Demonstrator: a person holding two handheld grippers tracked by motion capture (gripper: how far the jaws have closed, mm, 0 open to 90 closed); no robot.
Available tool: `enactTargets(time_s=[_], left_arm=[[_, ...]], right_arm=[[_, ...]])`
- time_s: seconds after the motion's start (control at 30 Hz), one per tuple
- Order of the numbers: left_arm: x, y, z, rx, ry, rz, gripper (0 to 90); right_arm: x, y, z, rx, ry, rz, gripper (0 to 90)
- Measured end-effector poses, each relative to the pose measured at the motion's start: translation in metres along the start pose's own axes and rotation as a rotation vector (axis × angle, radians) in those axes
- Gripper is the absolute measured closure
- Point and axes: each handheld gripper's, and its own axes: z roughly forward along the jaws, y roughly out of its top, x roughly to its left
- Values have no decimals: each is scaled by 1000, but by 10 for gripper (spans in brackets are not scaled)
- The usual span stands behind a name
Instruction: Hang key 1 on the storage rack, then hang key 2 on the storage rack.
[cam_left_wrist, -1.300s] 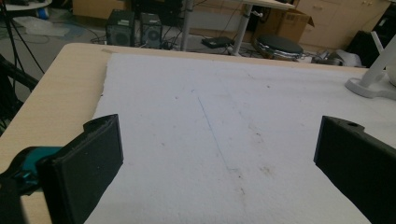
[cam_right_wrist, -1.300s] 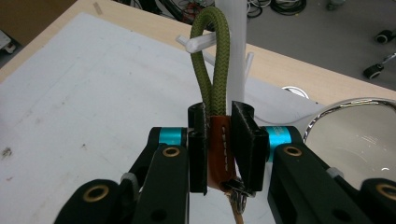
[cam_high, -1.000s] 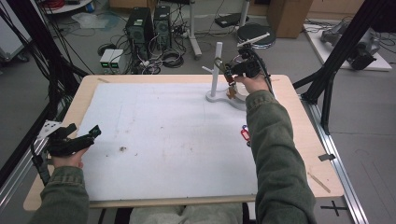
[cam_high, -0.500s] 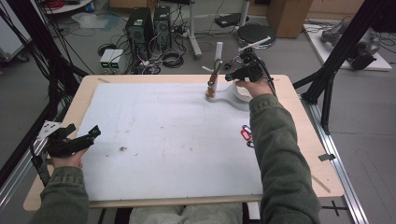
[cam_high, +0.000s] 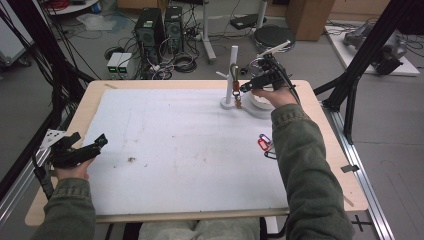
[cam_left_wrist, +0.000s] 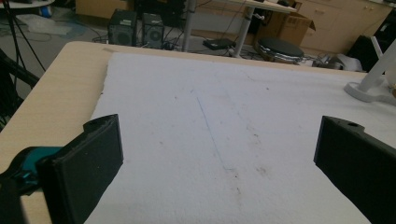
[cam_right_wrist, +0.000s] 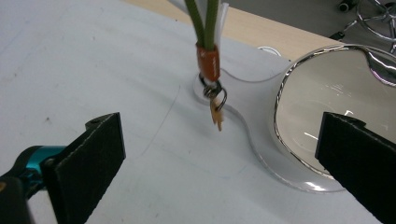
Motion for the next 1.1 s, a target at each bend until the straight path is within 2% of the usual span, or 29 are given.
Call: enactTargets(time_s=[0.17, 0.23, 0.3, 0.33, 0.37, 0.43, 0.5, 0.57, 0.6, 0.67, 0.77, 0.9, 1.1], left_arm=[[0, 0, -1, -2, 1, 0, 17], [0, 0, -1, -4, 2, -1, 17], [0, 0, -1, -5, 2, 0, 17], [0, 0, -1, -5, 2, -1, 17], [0, 0, -1, -5, 3, -2, 17], [0, 0, -2, -7, 3, 0, 17], [0, 0, -2, -6, 4, 2, 17], [0, 0, -2, -5, 5, 2, 17], [0, 0, -2, -5, 5, 2, 17], [0, 0, -3, -4, 6, 4, 17], [0, 0, -3, -7, 9, 5, 17], [1, 0, -3, -8, 9, 4, 17], [1, 1, -2, -9, 8, 0, 17]], right_arm=[[0, -5, -5, 44, -26, 9, 7], [-1, -6, -6, 48, -31, 6, 8], [-3, -11, -10, 58, -56, -1, 8], [-4, -13, -11, 52, -58, 11, 8], [-5, -17, -12, 36, -52, 22, 8], [-8, -23, -11, 36, -42, 31, 8], [-9, -29, -12, 37, -60, 22, 8], [-10, -35, -14, 21, -49, 31, 8], [-10, -35, -14, 21, -49, 31, 8], [-12, -46, -13, 39, -62, 19, 8], [-16, -57, -13, 30, -47, 41, 8], [-21, -69, -16, 24, -53, 46, 8], [-28, -85, -15, 45, -56, 57, 8]])
